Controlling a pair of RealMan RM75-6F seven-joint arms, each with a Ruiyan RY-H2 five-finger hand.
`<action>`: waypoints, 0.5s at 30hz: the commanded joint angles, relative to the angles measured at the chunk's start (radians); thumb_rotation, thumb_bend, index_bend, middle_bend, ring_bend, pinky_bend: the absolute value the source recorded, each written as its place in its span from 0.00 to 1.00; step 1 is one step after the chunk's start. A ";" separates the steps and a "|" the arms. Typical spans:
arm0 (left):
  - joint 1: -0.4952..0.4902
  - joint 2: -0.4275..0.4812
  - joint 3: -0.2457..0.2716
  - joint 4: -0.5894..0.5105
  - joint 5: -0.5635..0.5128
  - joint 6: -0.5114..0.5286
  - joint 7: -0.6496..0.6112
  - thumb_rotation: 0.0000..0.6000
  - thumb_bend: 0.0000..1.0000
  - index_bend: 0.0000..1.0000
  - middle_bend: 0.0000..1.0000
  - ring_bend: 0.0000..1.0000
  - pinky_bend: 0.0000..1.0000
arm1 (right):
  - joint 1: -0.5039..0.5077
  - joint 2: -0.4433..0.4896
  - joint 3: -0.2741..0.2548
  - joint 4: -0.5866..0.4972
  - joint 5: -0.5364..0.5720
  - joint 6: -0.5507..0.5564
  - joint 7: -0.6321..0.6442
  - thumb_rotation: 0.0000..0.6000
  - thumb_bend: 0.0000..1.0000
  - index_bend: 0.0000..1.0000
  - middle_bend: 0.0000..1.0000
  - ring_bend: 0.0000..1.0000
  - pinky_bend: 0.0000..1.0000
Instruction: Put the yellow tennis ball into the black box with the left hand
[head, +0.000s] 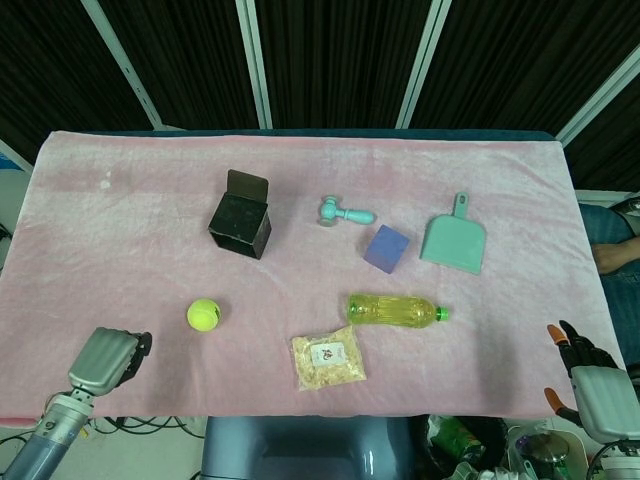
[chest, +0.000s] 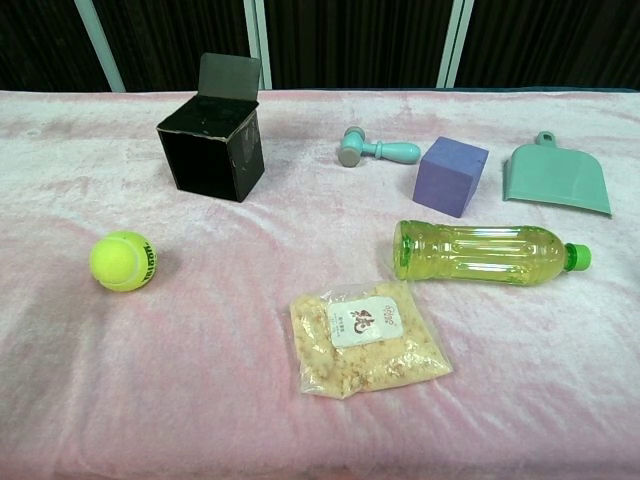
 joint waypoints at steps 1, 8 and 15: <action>-0.023 -0.032 -0.005 -0.004 -0.010 -0.032 0.020 1.00 0.62 0.71 0.79 0.82 0.99 | 0.000 0.001 0.002 -0.001 0.004 0.000 0.000 1.00 0.23 0.03 0.04 0.15 0.25; -0.057 -0.076 -0.029 -0.001 -0.060 -0.094 0.050 1.00 0.62 0.76 0.85 0.87 1.00 | -0.001 0.000 0.005 -0.001 0.011 -0.001 -0.002 1.00 0.23 0.03 0.04 0.15 0.25; -0.108 -0.163 -0.080 0.048 -0.194 -0.189 0.066 1.00 0.62 0.76 0.85 0.87 1.00 | 0.000 -0.006 0.009 0.005 0.010 0.003 0.001 1.00 0.23 0.03 0.04 0.15 0.25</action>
